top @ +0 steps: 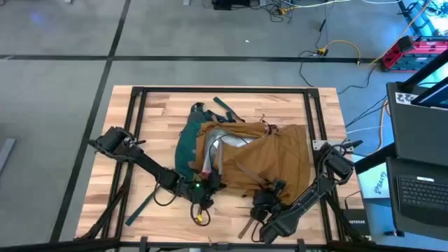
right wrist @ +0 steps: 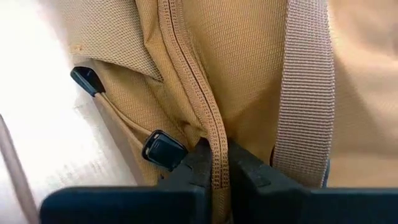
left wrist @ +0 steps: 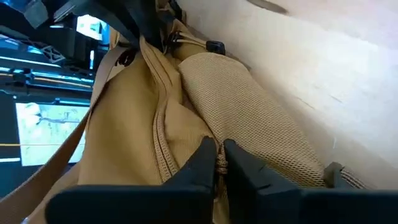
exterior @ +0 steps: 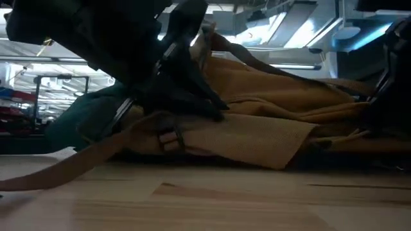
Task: Unpack backpack
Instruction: Close the brown backpack
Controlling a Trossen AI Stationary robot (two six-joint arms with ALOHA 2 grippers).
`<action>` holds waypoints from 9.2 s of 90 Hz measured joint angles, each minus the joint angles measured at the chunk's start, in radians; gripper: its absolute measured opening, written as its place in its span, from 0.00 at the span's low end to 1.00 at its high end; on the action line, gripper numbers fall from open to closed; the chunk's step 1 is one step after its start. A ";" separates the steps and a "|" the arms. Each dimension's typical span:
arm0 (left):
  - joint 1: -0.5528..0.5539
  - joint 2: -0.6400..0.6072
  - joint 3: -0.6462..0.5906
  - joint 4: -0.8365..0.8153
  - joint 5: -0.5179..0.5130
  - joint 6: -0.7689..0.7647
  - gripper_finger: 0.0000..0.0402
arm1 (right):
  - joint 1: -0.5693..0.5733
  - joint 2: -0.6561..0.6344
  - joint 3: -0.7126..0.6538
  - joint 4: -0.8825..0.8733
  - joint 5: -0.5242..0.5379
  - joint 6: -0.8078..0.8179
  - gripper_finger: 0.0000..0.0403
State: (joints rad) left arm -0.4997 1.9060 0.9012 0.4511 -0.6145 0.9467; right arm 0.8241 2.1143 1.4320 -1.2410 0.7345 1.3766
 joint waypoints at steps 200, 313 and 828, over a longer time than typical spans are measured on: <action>-0.250 -0.236 0.111 -0.529 -0.322 -0.264 0.00 | -0.009 -0.001 0.059 0.116 0.110 -0.277 0.01; -0.184 -0.338 0.108 -0.766 -0.251 -0.399 0.00 | -0.223 0.001 0.442 0.357 0.049 -1.038 0.33; -0.200 -0.394 0.107 -0.882 -0.186 -0.588 0.00 | -0.483 -0.002 0.369 0.729 -0.514 -1.520 0.00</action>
State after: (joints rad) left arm -0.6994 1.5120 1.0080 -0.4311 -0.8001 0.3584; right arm 0.3408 2.1120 1.8008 -0.5123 0.2205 -0.1434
